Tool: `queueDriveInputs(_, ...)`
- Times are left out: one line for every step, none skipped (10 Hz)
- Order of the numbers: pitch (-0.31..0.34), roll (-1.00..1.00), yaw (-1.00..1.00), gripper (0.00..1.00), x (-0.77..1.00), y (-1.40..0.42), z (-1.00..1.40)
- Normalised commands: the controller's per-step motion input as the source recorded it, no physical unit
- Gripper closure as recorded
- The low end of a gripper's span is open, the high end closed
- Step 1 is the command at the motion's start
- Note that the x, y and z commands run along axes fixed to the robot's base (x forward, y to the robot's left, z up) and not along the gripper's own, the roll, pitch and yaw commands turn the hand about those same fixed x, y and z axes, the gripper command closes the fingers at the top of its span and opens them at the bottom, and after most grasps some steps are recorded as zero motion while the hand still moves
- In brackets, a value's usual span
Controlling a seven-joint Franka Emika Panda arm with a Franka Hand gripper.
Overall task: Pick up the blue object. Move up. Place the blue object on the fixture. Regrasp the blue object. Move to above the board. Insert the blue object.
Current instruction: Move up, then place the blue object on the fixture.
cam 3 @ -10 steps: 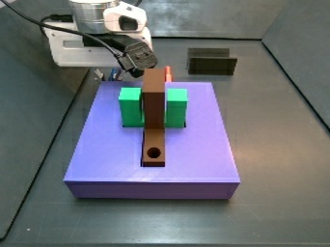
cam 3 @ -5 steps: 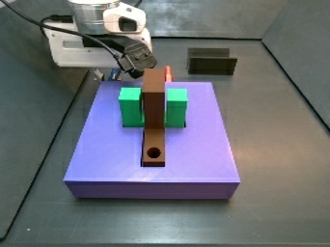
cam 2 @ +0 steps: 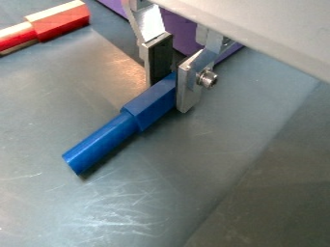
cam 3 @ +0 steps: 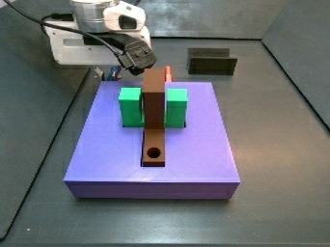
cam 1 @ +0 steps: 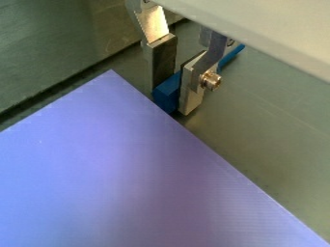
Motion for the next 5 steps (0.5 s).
queueDriveInputs(0.0, 0.0, 0.0, 1.0, 0.0, 0.0, 0.83)
queueDriveInputs(0.041, 0.01, -0.01, 1.0, -0.1, 0.1, 0.78)
queueDriveInputs(0.053, 0.0, -0.01, 1.0, -0.12, 0.09, 0.69)
queueDriveInputs(0.009, -0.04, -0.01, 1.0, -0.08, 0.04, 0.33)
queueDriveInputs(0.0, 0.0, 0.0, 1.0, 0.03, 0.0, 0.0)
